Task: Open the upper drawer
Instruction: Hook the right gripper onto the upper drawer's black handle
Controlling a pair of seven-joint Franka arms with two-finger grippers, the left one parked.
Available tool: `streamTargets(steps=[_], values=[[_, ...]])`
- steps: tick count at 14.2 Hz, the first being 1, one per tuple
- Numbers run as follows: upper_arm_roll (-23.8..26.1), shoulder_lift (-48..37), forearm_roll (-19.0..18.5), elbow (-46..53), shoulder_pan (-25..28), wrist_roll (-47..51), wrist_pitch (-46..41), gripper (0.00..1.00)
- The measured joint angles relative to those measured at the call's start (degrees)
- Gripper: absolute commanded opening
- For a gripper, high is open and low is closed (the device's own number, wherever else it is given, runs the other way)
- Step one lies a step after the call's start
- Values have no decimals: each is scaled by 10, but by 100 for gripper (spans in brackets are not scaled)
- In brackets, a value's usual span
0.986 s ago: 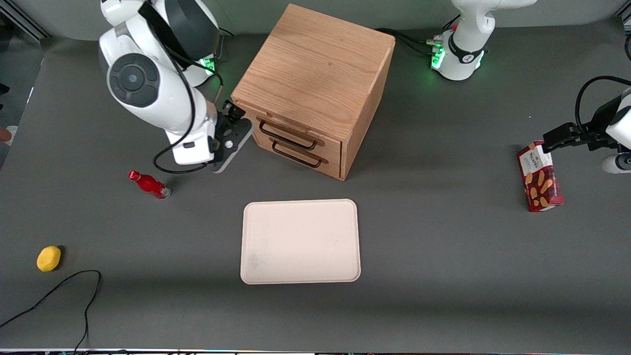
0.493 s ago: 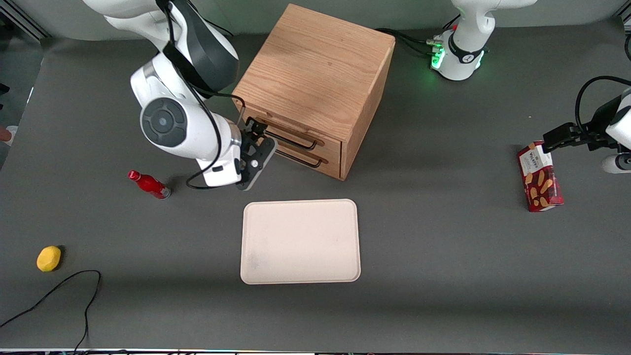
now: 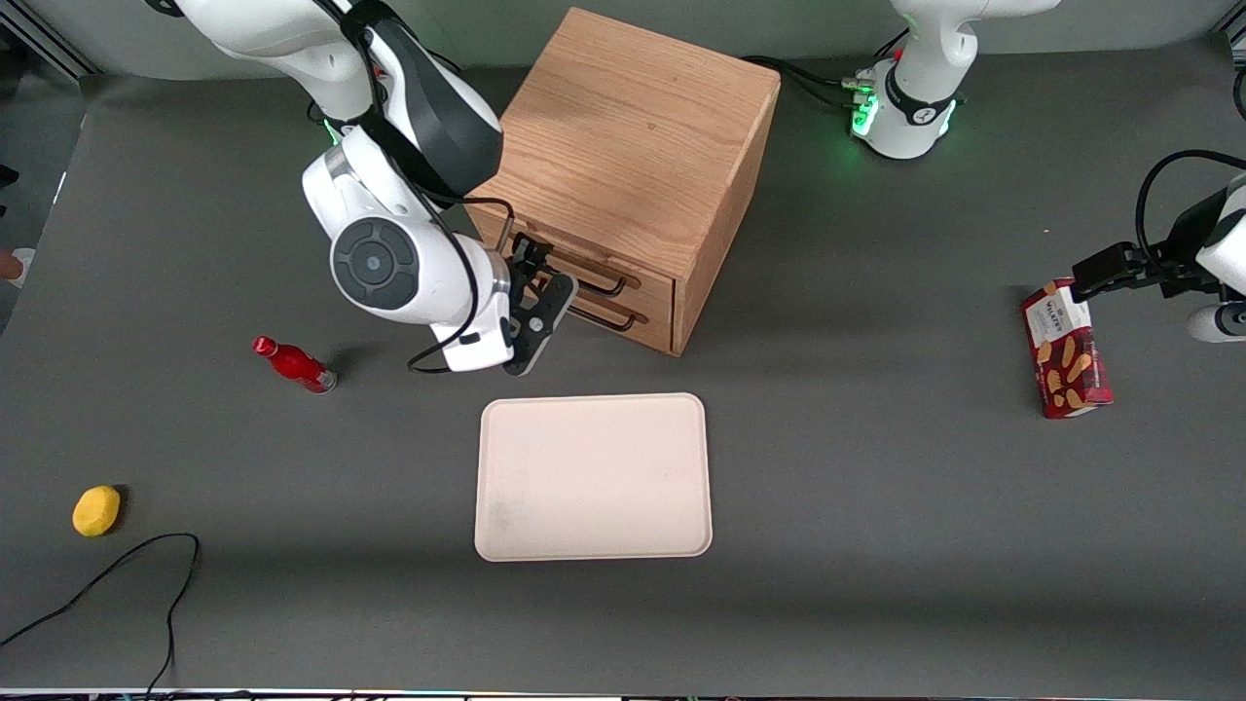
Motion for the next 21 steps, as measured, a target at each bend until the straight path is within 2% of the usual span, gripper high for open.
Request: streamTargets(steps=[12,21], values=[[1,13,0,-27,18,-6,1,100],[0,13,0,-45,23,-9,34,100]])
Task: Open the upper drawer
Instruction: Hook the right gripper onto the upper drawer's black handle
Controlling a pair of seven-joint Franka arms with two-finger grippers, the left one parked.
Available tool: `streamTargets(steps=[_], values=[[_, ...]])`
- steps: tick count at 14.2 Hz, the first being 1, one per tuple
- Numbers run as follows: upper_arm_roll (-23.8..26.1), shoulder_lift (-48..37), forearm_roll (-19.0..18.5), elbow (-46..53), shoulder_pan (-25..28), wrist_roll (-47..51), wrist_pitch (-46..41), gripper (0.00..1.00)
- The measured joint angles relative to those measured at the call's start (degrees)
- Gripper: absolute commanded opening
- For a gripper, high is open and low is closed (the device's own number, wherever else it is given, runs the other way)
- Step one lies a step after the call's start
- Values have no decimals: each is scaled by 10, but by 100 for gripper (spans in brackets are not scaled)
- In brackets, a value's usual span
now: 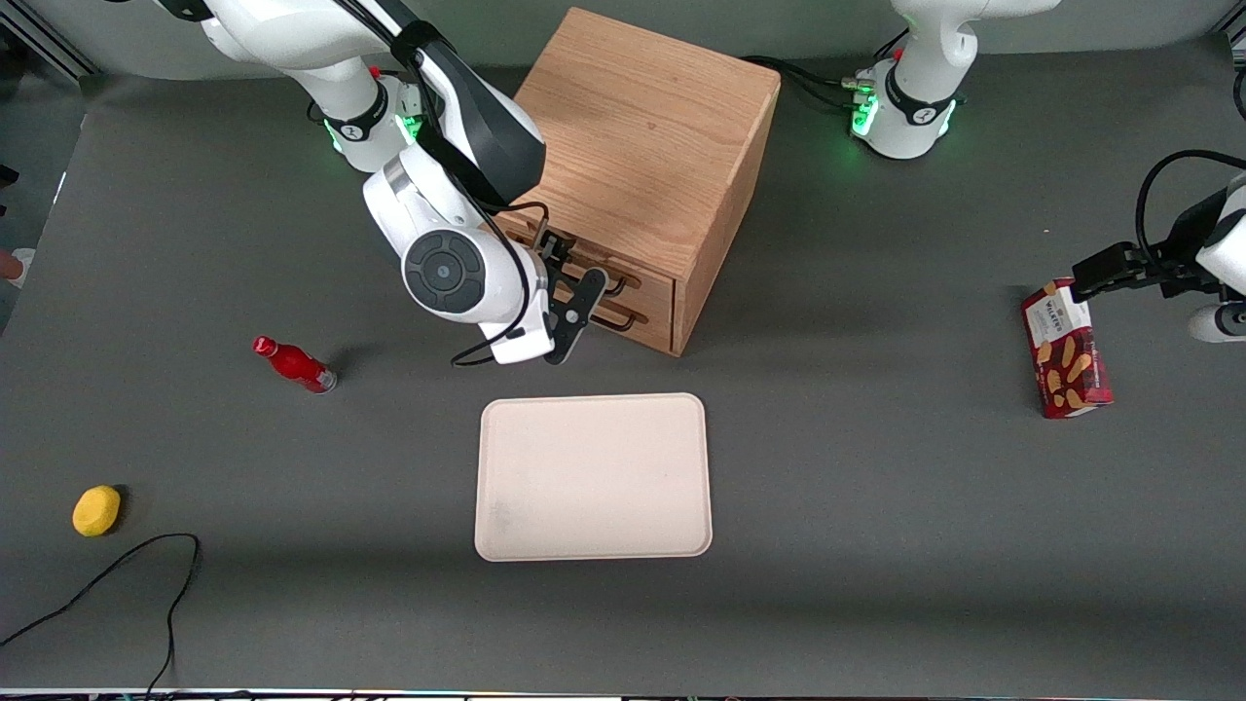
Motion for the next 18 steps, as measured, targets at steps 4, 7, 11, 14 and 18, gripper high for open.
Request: streamTargets(steps=[4,7,11,14,18], values=[[0,0,0,-14,2,-1,24,100],[0,1,-2,-25,2,-3,36,100],[0,1,-4,-28,2,-19,54,100],[-3,1,-6,-29,2,-32,63,100],[-11,1,-8,-29,-1,-53,72,100]])
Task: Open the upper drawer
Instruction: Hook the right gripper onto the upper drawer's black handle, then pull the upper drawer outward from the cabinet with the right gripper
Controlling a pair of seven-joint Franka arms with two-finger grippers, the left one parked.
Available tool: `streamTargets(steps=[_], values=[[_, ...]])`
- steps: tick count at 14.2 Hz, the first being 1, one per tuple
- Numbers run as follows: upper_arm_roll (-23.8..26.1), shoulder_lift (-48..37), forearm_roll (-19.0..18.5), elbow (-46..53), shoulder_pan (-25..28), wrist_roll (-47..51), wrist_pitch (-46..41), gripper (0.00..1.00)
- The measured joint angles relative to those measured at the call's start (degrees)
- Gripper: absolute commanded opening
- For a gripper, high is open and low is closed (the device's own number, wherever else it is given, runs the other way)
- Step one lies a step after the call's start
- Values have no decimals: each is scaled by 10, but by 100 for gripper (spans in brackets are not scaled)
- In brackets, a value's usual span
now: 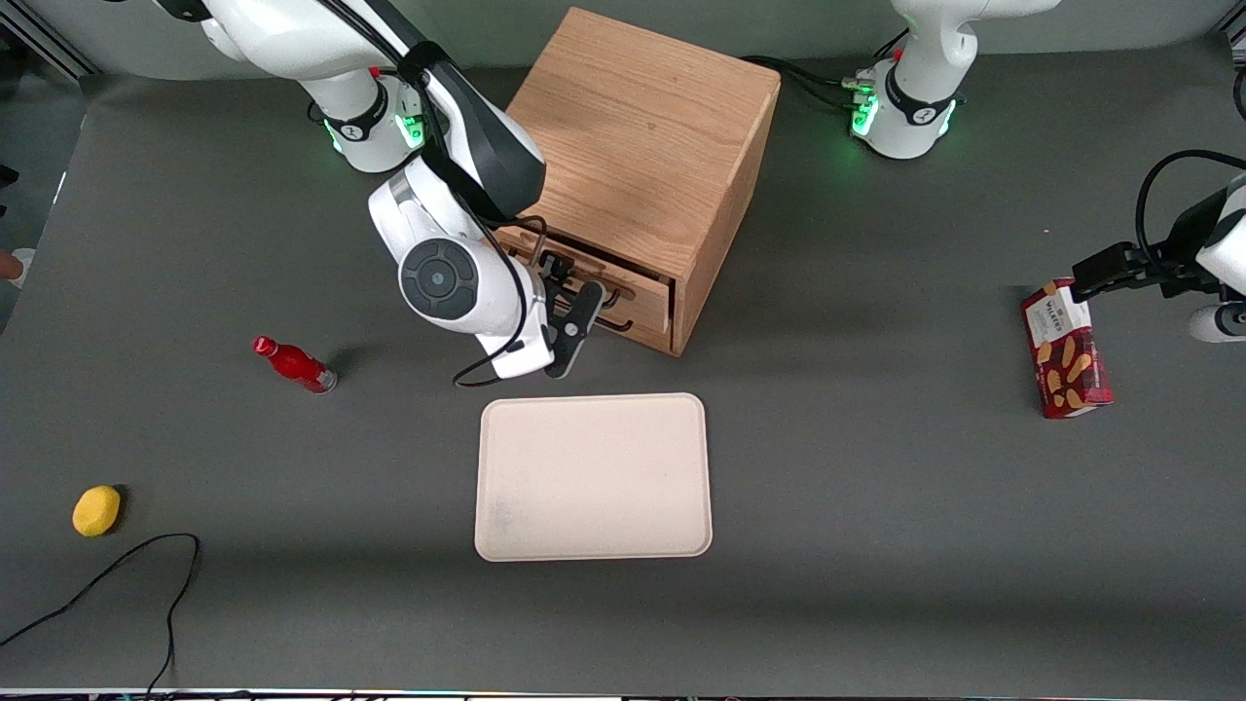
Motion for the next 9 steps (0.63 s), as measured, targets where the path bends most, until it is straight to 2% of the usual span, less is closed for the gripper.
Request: streamTargets(steps=[9], values=[[-21,20,0,18,-3,-13,9,100]])
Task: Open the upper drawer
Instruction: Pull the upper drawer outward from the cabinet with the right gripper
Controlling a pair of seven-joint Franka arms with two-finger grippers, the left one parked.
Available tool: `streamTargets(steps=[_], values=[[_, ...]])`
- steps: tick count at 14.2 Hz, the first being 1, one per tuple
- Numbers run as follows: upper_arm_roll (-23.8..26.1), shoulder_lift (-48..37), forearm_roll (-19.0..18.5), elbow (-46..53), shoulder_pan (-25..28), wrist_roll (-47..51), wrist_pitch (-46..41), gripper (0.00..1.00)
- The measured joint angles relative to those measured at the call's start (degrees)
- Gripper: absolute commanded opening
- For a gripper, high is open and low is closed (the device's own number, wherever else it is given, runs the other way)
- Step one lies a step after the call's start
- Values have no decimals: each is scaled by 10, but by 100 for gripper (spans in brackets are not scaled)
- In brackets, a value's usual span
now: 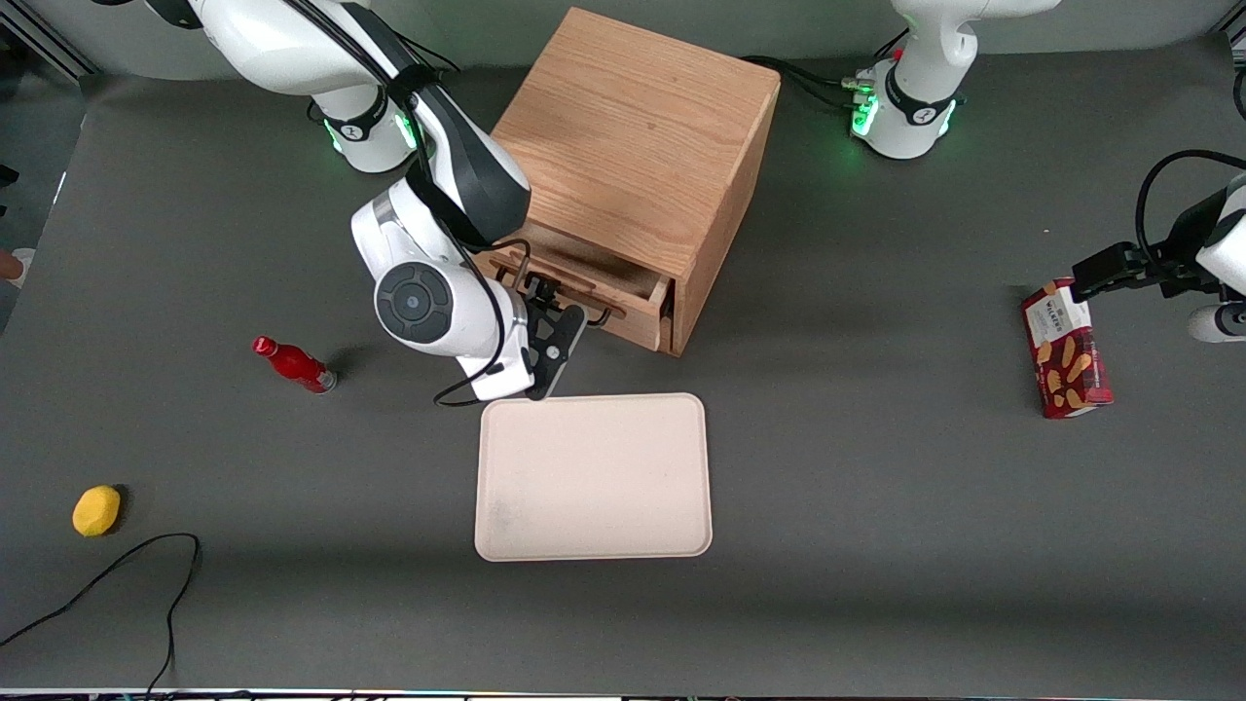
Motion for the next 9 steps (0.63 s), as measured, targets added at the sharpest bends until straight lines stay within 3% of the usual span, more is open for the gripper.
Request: streamTargets(steps=[9], values=[[-8,24,0,35,-14,-8,7,100]])
